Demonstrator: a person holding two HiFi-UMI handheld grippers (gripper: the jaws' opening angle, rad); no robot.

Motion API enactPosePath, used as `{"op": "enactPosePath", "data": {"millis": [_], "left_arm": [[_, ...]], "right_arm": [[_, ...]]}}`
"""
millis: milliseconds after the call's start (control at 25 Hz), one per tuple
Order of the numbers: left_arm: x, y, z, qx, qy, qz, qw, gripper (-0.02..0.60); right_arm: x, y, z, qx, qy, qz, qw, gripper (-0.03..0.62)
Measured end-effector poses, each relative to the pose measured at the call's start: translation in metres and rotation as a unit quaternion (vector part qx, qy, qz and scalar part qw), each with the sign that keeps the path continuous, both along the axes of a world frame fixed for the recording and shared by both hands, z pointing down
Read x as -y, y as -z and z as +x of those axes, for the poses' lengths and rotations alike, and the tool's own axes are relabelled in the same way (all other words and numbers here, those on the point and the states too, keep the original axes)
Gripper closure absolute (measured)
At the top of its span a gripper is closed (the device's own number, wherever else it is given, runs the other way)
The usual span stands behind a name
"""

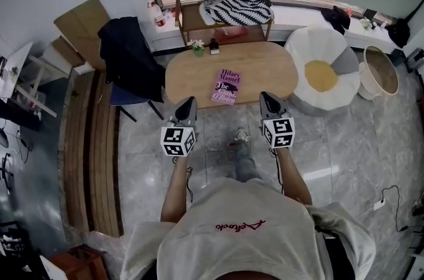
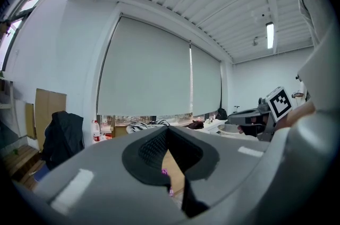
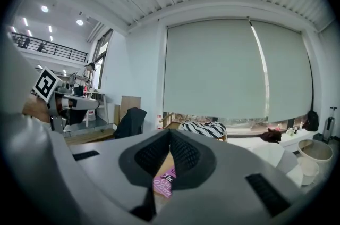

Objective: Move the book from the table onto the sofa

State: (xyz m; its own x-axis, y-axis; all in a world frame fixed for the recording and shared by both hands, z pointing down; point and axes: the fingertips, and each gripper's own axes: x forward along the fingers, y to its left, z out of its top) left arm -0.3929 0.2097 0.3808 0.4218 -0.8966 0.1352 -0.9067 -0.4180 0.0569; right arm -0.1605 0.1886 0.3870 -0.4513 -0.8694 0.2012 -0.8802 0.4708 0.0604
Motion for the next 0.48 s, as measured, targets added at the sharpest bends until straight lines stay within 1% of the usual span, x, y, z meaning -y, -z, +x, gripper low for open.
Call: {"op": "enactPosePath", "data": {"millis": [280,480], "left_arm": [[0.021,-0.005,0.001,0.001,0.002,-0.003,1.0,0.574],[0.053,-0.008,0.004,0.0,0.002,-0.006,1.0,0.573]], "right_arm": [[0.021,-0.009,-0.005,-0.002,0.012,-0.006,1.0,0.586],[0.051,-0.011,-0.007,-0.004,0.017,-0.007,1.0,0.586]]}}
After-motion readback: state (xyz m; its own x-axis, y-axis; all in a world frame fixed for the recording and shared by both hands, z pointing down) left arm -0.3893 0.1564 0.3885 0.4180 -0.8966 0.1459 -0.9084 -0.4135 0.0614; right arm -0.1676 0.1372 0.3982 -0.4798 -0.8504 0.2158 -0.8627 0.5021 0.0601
